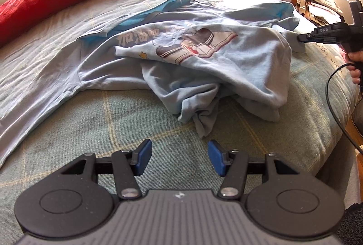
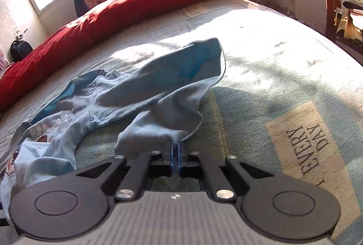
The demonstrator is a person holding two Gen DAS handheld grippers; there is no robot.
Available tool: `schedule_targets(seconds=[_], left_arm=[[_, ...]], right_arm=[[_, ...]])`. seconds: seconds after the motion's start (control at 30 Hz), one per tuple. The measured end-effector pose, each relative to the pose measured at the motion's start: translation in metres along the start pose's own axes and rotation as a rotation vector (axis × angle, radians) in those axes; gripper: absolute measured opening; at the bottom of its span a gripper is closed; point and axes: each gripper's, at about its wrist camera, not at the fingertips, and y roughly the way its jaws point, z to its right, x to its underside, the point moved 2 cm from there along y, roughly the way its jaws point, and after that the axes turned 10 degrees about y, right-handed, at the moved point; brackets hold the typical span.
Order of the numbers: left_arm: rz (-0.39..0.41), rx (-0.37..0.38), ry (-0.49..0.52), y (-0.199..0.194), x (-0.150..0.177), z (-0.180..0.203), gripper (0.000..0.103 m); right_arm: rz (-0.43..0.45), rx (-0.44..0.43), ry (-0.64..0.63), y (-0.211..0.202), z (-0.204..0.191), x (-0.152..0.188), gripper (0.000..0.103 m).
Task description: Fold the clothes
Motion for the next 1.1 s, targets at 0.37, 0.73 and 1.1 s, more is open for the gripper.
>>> schedule_targets(seconds=[0.37, 0.73, 1.1], left_arm=[[-0.011, -0.025, -0.005, -0.001, 0.001, -0.007, 0.056], [-0.026, -0.052, -0.001, -0.001, -0.005, -0.009, 0.056], [-0.03, -0.044, 0.015, 0.004, -0.01, -0.004, 0.056]], right_arm=[[0.068, 0.239, -0.047, -0.026, 0.069, -0.056, 0.004], [0.107, 0.41, -0.056, -0.009, 0.103, -0.096, 0.005], [0.084, 0.257, 0.169, -0.031, 0.122, -0.083, 0.025]])
